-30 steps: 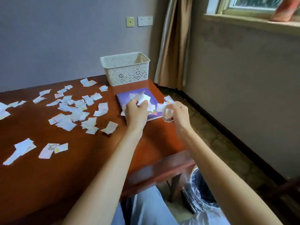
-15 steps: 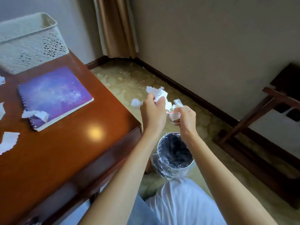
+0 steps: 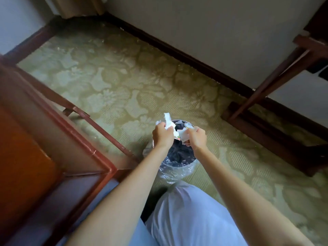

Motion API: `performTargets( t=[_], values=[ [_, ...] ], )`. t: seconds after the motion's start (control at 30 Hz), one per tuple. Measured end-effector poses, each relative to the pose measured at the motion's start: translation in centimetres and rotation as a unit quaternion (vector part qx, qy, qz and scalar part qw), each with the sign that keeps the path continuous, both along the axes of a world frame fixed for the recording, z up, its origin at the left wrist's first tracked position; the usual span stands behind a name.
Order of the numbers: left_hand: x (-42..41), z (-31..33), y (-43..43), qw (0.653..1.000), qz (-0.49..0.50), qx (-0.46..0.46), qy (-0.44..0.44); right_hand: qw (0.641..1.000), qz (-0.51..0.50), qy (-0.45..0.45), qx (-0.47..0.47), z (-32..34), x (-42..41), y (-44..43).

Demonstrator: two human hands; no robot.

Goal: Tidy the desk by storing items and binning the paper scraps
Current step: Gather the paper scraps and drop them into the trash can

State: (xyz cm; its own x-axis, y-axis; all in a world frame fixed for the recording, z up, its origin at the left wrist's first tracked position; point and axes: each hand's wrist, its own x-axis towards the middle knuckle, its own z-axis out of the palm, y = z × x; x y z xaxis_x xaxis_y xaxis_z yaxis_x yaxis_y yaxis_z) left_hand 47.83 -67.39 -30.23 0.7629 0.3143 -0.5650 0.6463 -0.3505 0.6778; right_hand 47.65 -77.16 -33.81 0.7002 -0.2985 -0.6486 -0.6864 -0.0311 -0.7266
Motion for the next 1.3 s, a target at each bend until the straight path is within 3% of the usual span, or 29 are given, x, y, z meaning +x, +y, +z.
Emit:
performTargets(
  t=[0.3,0.73,0.83,1.03,1.3],
  values=[
    [0.9,-8.6,-0.9,0.991,-0.046,-0.001,0.129,0.993,0.021,0.107,-0.044,-9.7,0.1,-0.5],
    [0.4,-11.5,-0.9,0.979,0.013,-0.053,0.195,0.983,0.031,0.17,-0.066,-12.1,0.9,-0.8],
    [0.1,-10.9,-0.8,0.978,0.009,-0.07,0.196,0.985,0.045,0.168,-0.02,-11.6,0.8,-0.9],
    [-0.6,-8.0,-0.3,0.98,-0.02,-0.079,0.181,0.978,0.112,0.161,-0.07,-9.7,0.2,-1.2],
    [-1.3,1.1,-0.4,0.992,-0.089,-0.026,0.084,0.934,0.242,0.093,-0.245,-1.1,-0.6,-1.9]
  ],
)
